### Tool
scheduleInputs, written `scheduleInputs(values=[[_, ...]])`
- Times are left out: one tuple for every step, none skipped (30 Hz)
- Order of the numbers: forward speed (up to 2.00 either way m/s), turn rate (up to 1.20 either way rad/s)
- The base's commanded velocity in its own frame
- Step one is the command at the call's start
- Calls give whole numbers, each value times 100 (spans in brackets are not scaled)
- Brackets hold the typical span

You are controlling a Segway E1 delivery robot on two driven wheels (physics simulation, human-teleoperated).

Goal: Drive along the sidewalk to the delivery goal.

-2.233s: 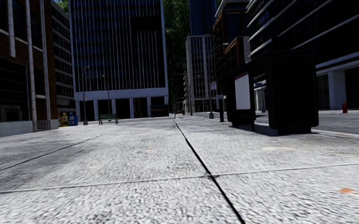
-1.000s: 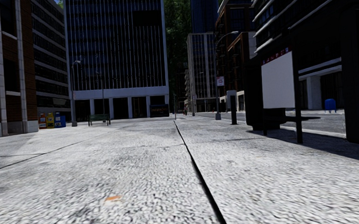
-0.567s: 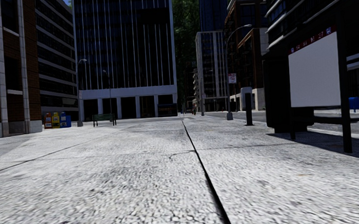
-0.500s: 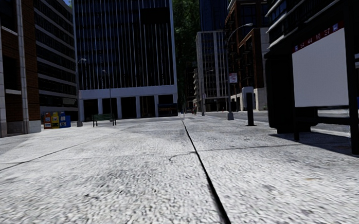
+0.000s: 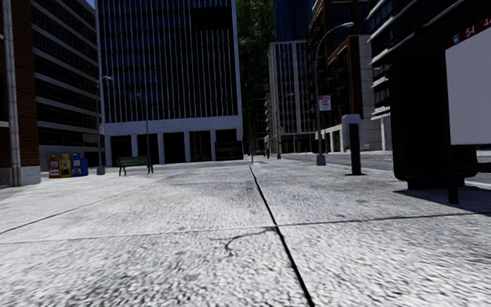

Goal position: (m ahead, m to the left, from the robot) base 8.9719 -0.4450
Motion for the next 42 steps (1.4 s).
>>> scheduleInputs(values=[[200, 0], [200, 0], [200, 0], [200, 0], [200, 0], [200, 0], [200, 0], [200, 0], [200, 0], [200, 0], [200, 0], [200, 0], [200, 0], [200, 0], [200, 0], [200, 0], [200, 0], [200, 0], [200, 0], [200, 0], [200, 0], [200, 0], [200, 0], [200, 0], [200, 0], [200, 0], [200, 0], [200, 0], [200, 0], [200, 0], [200, 0], [200, 0], [200, 0], [200, 0], [200, 0], [200, 0], [200, 0], [200, 0], [200, 0], [200, 0], [200, 0], [200, 0]])
